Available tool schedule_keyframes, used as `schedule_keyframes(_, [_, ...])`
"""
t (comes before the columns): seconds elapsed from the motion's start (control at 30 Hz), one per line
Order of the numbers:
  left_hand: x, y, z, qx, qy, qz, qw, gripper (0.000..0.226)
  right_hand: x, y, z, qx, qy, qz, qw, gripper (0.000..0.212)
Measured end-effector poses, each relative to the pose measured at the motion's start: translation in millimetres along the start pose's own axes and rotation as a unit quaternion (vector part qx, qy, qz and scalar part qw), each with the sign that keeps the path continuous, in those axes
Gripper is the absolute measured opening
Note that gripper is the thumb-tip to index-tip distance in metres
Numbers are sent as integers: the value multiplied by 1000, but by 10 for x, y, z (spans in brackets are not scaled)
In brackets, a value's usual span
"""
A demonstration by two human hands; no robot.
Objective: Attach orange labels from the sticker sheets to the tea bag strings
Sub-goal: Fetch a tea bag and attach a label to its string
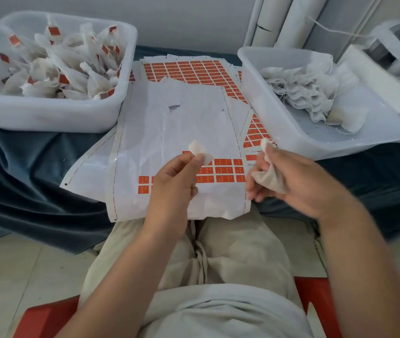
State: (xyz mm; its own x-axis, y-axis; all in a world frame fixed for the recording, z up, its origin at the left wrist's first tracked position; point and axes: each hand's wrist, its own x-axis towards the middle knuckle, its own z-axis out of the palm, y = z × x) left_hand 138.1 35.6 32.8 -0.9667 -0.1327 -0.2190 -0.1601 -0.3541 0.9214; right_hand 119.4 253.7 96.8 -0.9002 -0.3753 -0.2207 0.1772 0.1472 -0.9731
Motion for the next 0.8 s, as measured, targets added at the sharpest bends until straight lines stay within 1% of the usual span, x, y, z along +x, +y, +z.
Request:
schedule_keyframes(0.07, [-47,20,61,-22,9,8,1000,15,112,37,336,20,39,-22,999,46])
schedule_keyframes(0.2, [-141,21,143,-98,-9,-8,995,16,172,185,748,-92,90,-30,991,46])
schedule_keyframes(0.3, [-168,-10,170,-125,39,-30,991,19,167,209,904,-96,102,-45,989,42])
schedule_keyframes(0.37, [-158,-20,172,-138,74,-26,987,20,160,208,985,-88,100,-58,989,39])
schedule_keyframes(0.47, [-139,-22,156,-116,122,-8,986,18,123,180,1096,-91,81,-63,991,38])
schedule_keyframes(0.53, [-125,-23,134,-108,140,6,984,17,105,168,1138,-105,78,-57,990,41])
schedule_keyframes(0.67, [-71,-11,71,-69,171,49,982,18,150,238,1008,-105,158,-115,975,39])
schedule_keyframes(0.8, [-44,44,34,-58,183,70,979,18,166,211,811,-88,175,-180,964,34])
